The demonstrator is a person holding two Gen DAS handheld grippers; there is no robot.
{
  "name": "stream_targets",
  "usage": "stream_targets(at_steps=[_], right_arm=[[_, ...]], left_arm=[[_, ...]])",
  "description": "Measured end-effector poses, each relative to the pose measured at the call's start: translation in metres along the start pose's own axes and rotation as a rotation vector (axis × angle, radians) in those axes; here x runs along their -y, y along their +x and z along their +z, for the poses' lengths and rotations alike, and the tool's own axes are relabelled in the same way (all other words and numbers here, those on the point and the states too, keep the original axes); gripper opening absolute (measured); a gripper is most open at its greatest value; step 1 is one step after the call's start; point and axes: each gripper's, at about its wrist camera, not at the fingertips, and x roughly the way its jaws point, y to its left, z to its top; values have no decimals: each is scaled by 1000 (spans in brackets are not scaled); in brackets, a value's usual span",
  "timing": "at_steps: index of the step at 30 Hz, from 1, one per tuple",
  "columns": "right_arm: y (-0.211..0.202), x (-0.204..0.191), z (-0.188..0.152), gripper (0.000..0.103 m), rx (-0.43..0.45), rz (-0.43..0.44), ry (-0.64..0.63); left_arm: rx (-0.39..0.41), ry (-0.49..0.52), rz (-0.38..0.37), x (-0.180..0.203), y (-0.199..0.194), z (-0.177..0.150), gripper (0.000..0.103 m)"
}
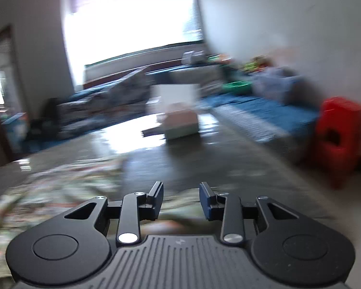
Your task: Fold clothes
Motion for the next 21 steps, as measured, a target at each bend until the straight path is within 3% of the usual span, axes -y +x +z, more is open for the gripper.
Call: stream_targets(at_steps=[5,7,16,21], right_arm=[[42,-47,-13,33,-113,181,-56],[58,-55,-22,33,-162,188,-67],[40,-28,-52,32,-220,-73,-157],[25,-16,-59,33,-164,-242,-168]], left_arm=[[3,-6,3,-2,-2,-1,5],[5,-11,1,-2,-2,-1,5],[-2,-28,-3,-8,2,-3,5],[-6,-37,-5,-11,4,-5,5]])
